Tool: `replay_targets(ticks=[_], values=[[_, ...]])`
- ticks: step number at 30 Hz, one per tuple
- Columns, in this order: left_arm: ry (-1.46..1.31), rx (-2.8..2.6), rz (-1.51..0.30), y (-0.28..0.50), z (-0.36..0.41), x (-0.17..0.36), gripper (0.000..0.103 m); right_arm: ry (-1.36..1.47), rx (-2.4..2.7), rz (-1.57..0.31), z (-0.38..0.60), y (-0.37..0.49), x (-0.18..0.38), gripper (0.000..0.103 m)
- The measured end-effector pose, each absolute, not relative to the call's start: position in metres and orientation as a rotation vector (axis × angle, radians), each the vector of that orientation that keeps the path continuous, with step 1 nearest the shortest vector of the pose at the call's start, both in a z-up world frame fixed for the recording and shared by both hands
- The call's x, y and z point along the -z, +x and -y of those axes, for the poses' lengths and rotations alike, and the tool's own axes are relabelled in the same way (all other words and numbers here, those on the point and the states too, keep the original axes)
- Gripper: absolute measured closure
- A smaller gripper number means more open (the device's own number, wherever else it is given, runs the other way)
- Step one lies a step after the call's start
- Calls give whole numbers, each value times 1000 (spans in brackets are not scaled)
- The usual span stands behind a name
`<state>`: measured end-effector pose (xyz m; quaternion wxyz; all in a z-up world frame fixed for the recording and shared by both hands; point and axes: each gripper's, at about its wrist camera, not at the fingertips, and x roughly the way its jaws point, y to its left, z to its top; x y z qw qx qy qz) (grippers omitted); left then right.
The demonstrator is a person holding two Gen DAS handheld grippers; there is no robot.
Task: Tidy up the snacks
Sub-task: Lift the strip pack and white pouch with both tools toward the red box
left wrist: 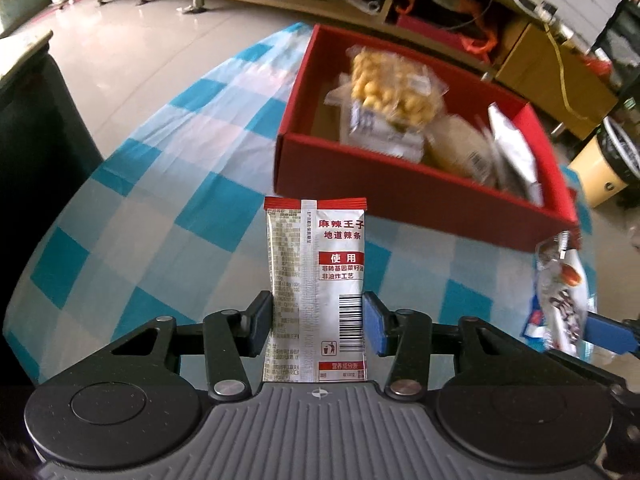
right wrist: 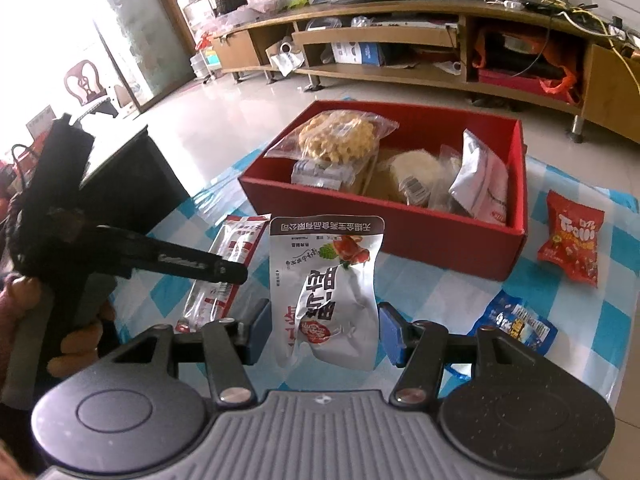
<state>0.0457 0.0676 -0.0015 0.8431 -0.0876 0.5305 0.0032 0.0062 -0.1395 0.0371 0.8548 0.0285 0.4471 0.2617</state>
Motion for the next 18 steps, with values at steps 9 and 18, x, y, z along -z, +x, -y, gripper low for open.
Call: replay_targets(ticks=[9, 18], values=[[-164, 48, -1055, 47, -48, -18, 47, 108, -508, -905, 151, 19, -47, 47], [-117, 71, -1001, 51, -32, -31, 47, 125, -475, -879, 156, 29, -53, 47]])
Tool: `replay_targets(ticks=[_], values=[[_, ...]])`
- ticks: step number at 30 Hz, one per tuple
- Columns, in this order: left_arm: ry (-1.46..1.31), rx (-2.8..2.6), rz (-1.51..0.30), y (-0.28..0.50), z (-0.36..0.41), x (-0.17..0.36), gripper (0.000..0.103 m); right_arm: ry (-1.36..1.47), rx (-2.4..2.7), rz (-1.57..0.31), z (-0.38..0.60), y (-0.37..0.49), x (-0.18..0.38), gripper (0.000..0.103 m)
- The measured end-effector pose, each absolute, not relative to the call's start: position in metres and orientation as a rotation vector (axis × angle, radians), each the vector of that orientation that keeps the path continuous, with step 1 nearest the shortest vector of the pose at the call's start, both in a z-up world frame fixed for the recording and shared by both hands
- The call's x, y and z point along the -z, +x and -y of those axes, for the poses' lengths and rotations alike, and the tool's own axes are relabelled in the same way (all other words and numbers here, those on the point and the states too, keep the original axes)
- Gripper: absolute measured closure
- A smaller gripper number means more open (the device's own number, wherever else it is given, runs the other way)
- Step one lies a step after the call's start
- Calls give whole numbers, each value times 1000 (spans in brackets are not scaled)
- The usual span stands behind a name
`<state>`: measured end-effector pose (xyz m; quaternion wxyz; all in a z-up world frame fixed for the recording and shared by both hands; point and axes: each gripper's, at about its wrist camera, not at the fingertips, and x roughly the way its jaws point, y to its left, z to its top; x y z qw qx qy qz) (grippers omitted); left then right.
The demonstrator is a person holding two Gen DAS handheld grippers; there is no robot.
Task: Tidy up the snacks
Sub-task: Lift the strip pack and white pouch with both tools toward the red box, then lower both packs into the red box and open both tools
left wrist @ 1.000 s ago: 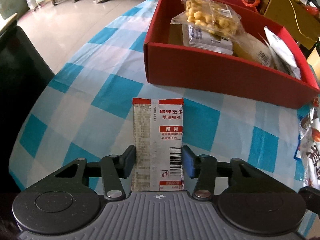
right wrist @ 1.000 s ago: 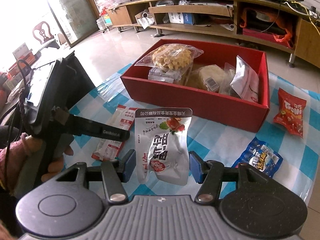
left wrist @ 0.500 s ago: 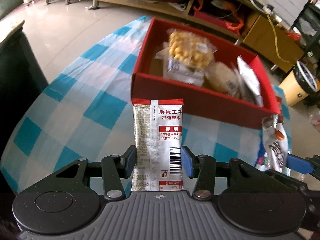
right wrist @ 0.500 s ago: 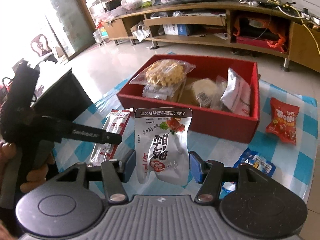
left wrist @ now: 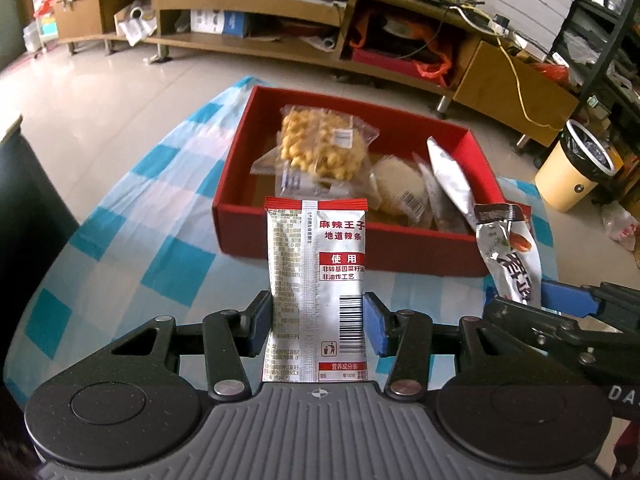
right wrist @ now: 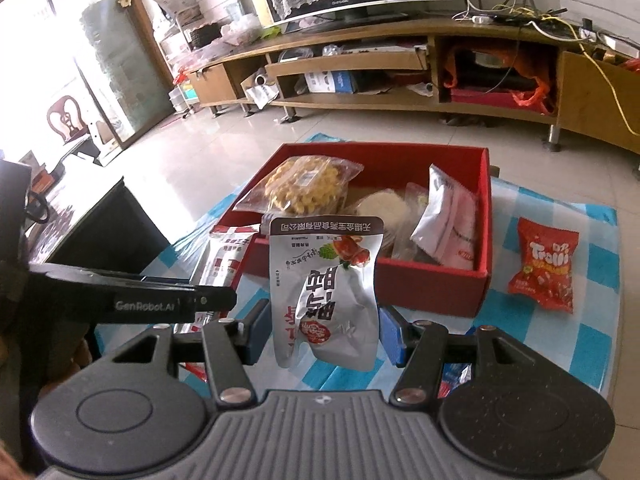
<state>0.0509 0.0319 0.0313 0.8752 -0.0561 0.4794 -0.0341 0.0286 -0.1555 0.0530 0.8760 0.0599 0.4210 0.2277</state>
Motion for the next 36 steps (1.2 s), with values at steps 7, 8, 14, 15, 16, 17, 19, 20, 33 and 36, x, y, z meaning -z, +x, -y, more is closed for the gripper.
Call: replay_targets(ticks=[7, 8, 14, 15, 16, 17, 19, 20, 33, 36], values=[[-89, 81, -966, 56, -23, -39, 46, 147, -457, -850, 159, 39, -60, 47], [-87, 82, -962, 58, -22, -40, 46, 150, -456, -845, 159, 40, -61, 47], [-77, 85, -941, 68, -17, -46, 46, 156, -438, -835, 162, 47, -63, 47], [-76, 85, -939, 70, -16, -47, 46, 159, -435, -835, 162, 49, -64, 47], [-75, 87, -937, 72, -15, -48, 46, 161, -432, -832, 163, 51, -64, 47], [-73, 89, -935, 74, -14, -48, 46, 164, -430, -829, 163, 53, -65, 47], [-68, 91, -931, 78, -11, -49, 46, 167, -426, -824, 163, 57, -66, 47], [-64, 92, -929, 81, -9, -50, 46, 169, -424, -822, 162, 58, -66, 47], [-38, 76, -900, 133, 4, -55, 46, 190, -377, -809, 167, 107, -65, 47], [-38, 73, -898, 147, 8, -53, 46, 198, -361, -818, 169, 123, -60, 47]])
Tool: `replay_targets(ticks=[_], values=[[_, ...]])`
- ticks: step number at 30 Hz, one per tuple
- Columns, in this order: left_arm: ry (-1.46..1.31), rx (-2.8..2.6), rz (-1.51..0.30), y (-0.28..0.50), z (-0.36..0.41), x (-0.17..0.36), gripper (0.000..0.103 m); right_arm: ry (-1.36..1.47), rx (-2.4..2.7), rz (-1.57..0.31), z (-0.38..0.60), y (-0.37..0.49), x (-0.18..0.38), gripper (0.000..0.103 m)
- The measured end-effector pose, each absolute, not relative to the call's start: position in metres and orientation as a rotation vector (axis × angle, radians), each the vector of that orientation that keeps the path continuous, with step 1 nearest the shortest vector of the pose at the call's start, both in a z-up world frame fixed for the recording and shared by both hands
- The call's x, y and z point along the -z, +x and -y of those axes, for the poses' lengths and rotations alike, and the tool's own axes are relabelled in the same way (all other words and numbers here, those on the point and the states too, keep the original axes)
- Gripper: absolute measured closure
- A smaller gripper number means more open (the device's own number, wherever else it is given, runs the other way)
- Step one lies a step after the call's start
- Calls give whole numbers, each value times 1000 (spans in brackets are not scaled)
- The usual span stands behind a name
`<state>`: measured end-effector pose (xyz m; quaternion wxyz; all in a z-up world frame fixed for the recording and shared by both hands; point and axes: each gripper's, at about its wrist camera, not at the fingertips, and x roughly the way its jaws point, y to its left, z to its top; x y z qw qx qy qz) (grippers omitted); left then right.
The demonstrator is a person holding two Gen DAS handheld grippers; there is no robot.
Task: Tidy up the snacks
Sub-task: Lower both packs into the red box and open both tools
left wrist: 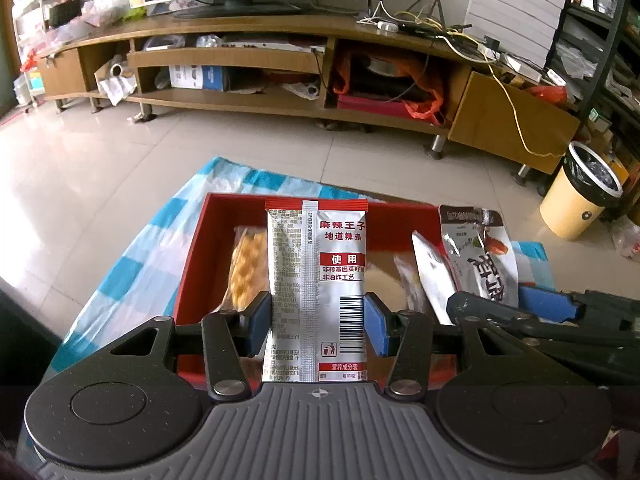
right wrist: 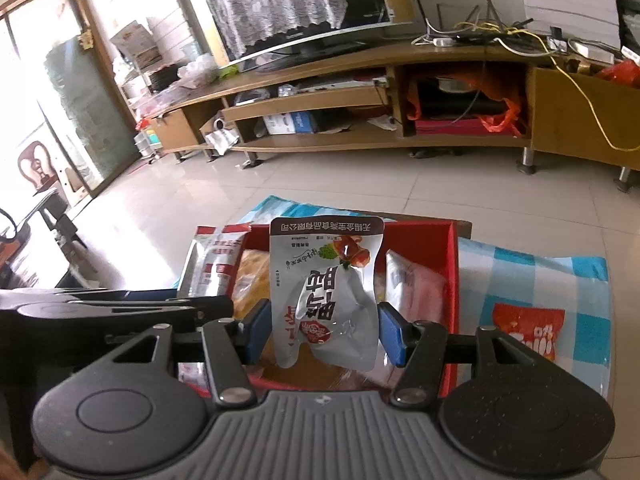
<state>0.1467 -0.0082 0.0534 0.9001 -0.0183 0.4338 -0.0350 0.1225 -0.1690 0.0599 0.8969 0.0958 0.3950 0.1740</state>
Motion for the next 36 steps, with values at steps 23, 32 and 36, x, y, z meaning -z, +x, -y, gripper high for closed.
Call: replay_targets(ticks=[23, 32, 36], values=[[38, 34, -921, 178, 27, -31, 29, 243, -303, -905, 186, 163, -29, 46], [41, 58, -905, 171, 34, -37, 26, 263, -291, -853, 200, 152, -44, 45], [43, 71, -905, 168, 40, -38, 25, 268, -268, -849, 212, 148, -46, 45]])
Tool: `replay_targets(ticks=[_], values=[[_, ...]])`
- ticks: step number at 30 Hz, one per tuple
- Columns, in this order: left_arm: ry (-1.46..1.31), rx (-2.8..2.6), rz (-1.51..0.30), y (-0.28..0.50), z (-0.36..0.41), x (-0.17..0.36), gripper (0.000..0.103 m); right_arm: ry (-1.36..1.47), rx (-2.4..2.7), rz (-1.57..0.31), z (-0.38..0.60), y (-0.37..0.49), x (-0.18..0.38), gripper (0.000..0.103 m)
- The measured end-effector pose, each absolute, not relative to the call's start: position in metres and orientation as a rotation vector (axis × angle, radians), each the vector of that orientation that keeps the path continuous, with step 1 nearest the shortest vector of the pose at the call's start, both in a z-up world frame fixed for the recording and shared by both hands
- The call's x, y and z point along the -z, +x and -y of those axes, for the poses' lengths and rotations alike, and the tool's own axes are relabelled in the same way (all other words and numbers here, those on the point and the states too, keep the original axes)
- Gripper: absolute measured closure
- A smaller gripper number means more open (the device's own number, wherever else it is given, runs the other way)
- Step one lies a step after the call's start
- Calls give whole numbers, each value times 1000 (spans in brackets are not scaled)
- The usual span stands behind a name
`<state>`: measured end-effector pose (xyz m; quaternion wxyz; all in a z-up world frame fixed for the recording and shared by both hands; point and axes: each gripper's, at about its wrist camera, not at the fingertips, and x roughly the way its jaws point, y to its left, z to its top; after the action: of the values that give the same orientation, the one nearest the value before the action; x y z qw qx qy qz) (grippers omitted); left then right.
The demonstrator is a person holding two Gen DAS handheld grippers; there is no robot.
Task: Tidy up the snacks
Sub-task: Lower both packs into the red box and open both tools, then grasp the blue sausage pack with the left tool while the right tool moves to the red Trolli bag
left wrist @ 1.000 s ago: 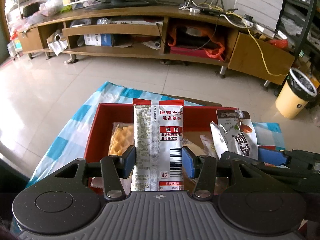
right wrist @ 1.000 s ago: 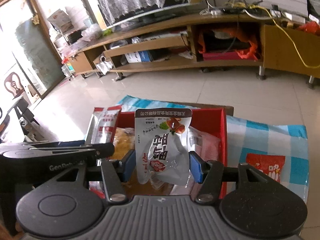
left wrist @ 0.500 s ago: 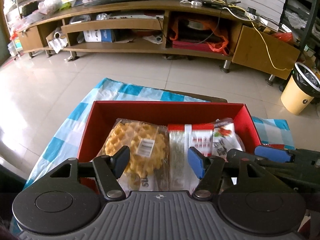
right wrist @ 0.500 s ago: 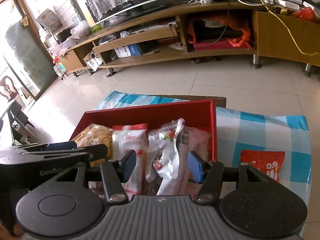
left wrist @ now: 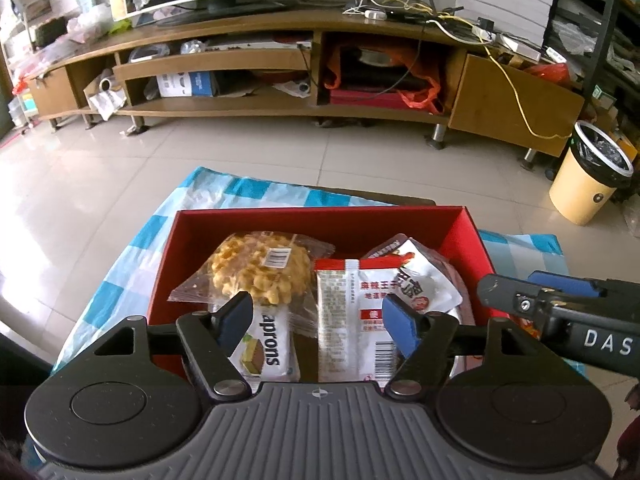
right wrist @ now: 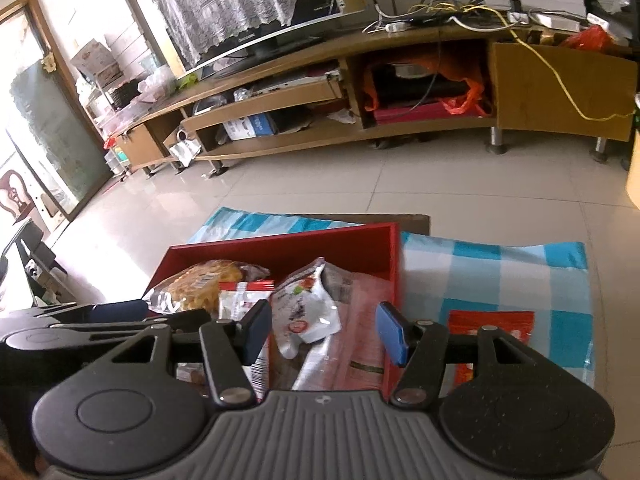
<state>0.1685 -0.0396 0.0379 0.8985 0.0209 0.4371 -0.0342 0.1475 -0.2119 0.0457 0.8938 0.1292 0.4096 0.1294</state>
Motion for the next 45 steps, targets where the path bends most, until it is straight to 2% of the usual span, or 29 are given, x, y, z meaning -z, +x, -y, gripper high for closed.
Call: replay_targets(ticks=[17, 22, 27, 33, 40, 42, 45], values=[[48, 209, -934, 137, 71, -40, 22, 294, -149, -889, 265, 137, -36, 43], [47, 317, -985, 111, 91, -34, 16, 306, -106, -904, 282, 133, -33, 41], [81, 418, -1083, 91, 125, -8, 9, 324, -84, -928, 294, 132, -28, 39], [106, 406, -1202, 96, 155, 36, 9, 329, -89, -943, 300, 128, -25, 39], [101, 358, -1245, 108, 168, 65, 5, 331, -83, -970, 310, 124, -18, 38], [98, 365, -1253, 107, 172, 69, 1, 335, -77, -979, 312, 124, -15, 38], [199, 348, -1221, 99, 183, 72, 6, 334, -74, -993, 311, 125, -12, 38]])
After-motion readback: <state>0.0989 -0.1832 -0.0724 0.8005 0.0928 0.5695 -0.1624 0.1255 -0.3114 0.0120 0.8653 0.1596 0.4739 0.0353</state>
